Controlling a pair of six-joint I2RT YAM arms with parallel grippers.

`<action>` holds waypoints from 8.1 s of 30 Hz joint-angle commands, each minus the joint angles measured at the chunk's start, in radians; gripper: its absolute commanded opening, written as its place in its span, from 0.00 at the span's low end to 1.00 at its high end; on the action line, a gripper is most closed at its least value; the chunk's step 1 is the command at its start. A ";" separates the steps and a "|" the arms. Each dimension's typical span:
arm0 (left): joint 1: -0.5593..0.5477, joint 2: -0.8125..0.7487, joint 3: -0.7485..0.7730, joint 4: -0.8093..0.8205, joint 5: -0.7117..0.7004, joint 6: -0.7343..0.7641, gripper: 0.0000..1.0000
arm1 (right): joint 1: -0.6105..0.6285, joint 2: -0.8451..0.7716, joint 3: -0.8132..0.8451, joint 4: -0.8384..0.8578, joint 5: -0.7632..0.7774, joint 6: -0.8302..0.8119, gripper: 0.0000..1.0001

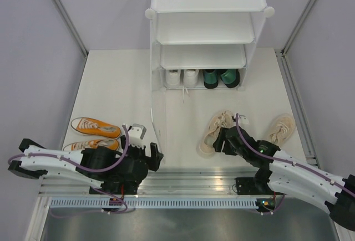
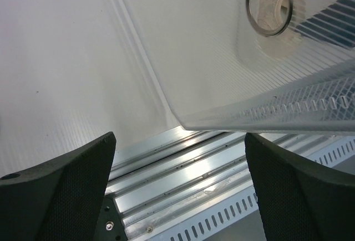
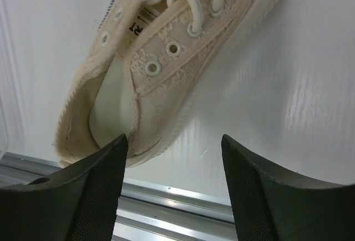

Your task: Place and organize the shoes in the shoe cabinet

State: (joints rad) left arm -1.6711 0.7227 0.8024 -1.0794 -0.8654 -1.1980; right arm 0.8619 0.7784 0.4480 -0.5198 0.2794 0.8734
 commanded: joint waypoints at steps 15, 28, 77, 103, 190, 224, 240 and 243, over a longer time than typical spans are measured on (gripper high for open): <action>-0.019 -0.264 -0.061 0.269 0.132 0.348 0.98 | 0.006 0.217 -0.131 0.287 0.030 0.154 0.62; -0.019 -0.487 -0.114 0.233 -0.004 0.262 0.95 | 0.006 0.162 -0.048 0.268 0.052 0.101 0.01; 0.636 -0.029 0.004 0.494 0.247 0.638 1.00 | -0.274 0.794 1.320 0.204 -0.167 -0.323 0.01; 0.640 -0.062 0.093 0.404 0.192 0.752 1.00 | -0.376 1.265 1.960 0.144 -0.263 -0.229 0.01; 0.639 -0.106 0.057 0.443 0.273 0.772 1.00 | -0.294 1.147 1.537 0.383 -0.487 -0.475 0.31; 0.639 -0.154 0.057 0.450 0.313 0.767 1.00 | -0.385 0.190 0.641 -0.236 0.343 -0.201 0.73; 0.639 -0.160 0.050 0.466 0.353 0.767 1.00 | -0.406 0.041 0.276 -0.560 0.569 0.375 0.98; 0.639 -0.161 0.050 0.464 0.352 0.769 1.00 | -0.406 0.045 0.212 -0.518 0.560 0.430 0.98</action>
State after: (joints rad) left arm -1.0351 0.5655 0.8604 -0.6495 -0.5278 -0.4591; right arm 0.4595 0.8246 0.7143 -1.0481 0.7887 1.1904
